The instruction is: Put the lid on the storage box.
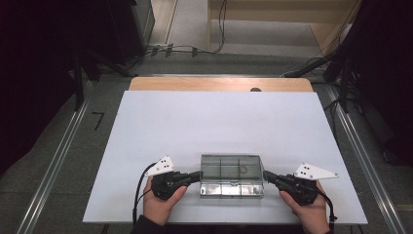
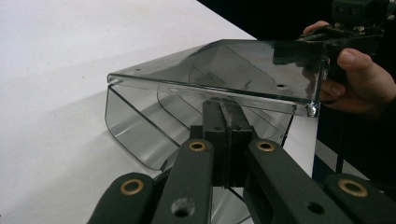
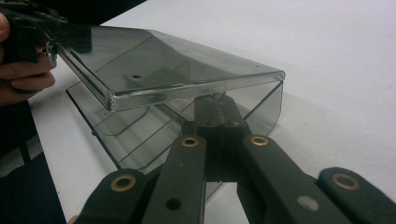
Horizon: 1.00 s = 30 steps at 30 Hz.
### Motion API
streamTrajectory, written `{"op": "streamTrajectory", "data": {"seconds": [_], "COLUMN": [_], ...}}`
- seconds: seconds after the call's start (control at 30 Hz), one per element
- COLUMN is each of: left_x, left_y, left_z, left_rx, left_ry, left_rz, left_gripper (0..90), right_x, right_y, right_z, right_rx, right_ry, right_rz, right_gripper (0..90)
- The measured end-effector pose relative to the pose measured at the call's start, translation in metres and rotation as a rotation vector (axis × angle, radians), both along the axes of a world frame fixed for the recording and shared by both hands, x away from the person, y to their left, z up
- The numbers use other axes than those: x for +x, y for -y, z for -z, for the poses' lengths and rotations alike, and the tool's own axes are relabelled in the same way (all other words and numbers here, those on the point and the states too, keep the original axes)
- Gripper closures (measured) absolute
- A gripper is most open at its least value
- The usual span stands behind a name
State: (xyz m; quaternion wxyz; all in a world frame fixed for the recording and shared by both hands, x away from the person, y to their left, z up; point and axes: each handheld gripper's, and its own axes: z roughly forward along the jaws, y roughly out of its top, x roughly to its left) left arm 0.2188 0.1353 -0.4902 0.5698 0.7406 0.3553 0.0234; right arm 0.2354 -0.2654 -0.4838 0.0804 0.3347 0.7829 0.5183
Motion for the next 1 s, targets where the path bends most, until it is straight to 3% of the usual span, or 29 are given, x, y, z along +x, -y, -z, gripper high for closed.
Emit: {"op": "streamTrajectory", "data": {"seconds": [1.0], "left_x": [-0.0064], "left_y": [-0.0001], "left_z": [0.0081], "left_rx": [0.069], "left_ry": [-0.023], "left_rz": [0.018], "left_gripper": [89.3], "right_x": [-0.0051], "right_y": [0.003], "right_z": [0.01], "right_rx": [-0.046], "right_ry": [-0.023], "right_rz": [-0.029], "right_gripper": [87.9]}}
